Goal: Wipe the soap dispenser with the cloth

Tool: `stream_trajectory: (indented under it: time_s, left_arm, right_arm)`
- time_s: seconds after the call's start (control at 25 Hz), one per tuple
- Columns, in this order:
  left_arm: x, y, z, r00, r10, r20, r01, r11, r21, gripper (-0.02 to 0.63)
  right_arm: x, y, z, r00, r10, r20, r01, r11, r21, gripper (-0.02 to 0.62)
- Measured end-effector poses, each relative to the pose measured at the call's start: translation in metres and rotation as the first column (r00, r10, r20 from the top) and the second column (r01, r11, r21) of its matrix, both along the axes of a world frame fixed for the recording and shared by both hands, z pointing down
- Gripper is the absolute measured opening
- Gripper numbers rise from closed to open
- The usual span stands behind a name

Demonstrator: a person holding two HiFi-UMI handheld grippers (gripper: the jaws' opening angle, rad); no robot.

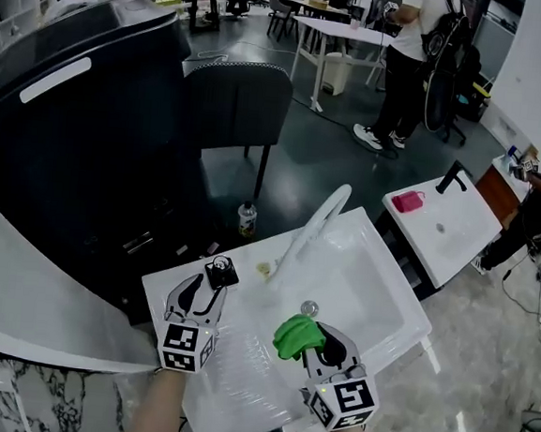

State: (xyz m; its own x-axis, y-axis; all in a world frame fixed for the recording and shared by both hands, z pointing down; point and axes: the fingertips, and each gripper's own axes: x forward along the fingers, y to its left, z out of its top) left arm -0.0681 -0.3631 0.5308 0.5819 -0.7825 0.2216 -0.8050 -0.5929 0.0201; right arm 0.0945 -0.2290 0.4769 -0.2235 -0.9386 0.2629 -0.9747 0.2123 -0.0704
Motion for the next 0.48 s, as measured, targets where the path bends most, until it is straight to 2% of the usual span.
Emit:
stream_trajectory:
  time_s: [0.32,0.48]
  left_arm:
    - [0.024,-0.037,0.017,1.0,0.018,0.017,-0.019,0.999,0.051,0.184]
    - [0.026,-0.045,0.014,0.999,0.021,0.048,-0.026,0.996,0.087,0.135]
  right_arm:
    - [0.007,0.001,0.037,0.998,0.057,-0.029,-0.06,0.993,-0.103,0.064]
    - [0.005,0.003,0.042,0.997,0.061,-0.04,-0.066,0.991,-0.119,0.064]
